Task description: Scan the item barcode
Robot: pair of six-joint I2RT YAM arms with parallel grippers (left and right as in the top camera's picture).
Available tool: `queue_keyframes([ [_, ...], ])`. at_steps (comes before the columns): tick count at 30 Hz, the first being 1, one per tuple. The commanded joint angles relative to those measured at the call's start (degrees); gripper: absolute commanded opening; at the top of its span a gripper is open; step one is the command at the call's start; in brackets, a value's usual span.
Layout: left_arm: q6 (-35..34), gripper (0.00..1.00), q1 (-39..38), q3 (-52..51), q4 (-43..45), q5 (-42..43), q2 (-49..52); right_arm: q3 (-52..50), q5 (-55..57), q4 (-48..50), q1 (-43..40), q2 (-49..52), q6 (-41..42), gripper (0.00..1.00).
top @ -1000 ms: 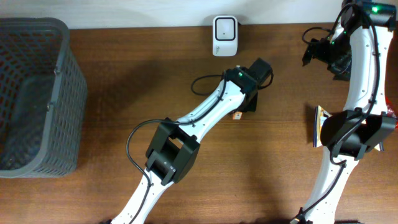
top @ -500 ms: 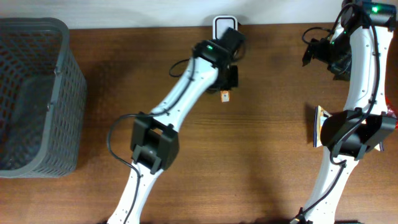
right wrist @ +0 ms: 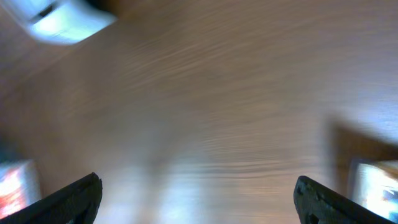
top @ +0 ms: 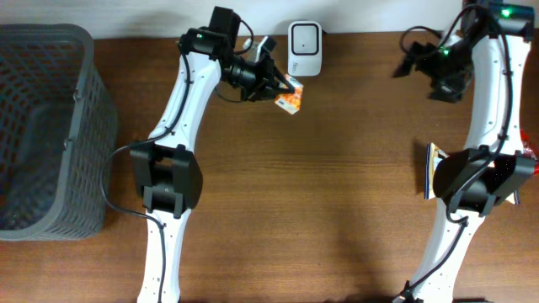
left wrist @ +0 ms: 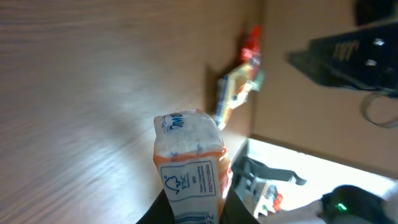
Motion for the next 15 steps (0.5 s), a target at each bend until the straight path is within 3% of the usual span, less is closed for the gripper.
queue_keyframes([
  [1, 2.38, 0.15, -0.37, 1.51, 3.69, 9.25, 0.07, -4.5, -19.82, 1.46, 3.98, 1.44, -6.6, 0.98],
  [8, 1.51, 0.17, -0.07, 1.51, 11.3, 10.71, 0.07, -11.69, -41.07, 10.34, 5.95, 1.44, -6.54, 0.99],
  [11, 1.46, 0.17, -0.26, 1.51, 11.45, 10.71, 0.07, -12.17, -43.52, 11.76, 6.1, 1.44, -6.43, 0.99],
  [15, -1.97, 0.17, -0.26, 1.51, 14.14, 10.71, 0.07, -12.17, -43.69, 12.79, 6.58, 1.44, -3.23, 0.92],
])
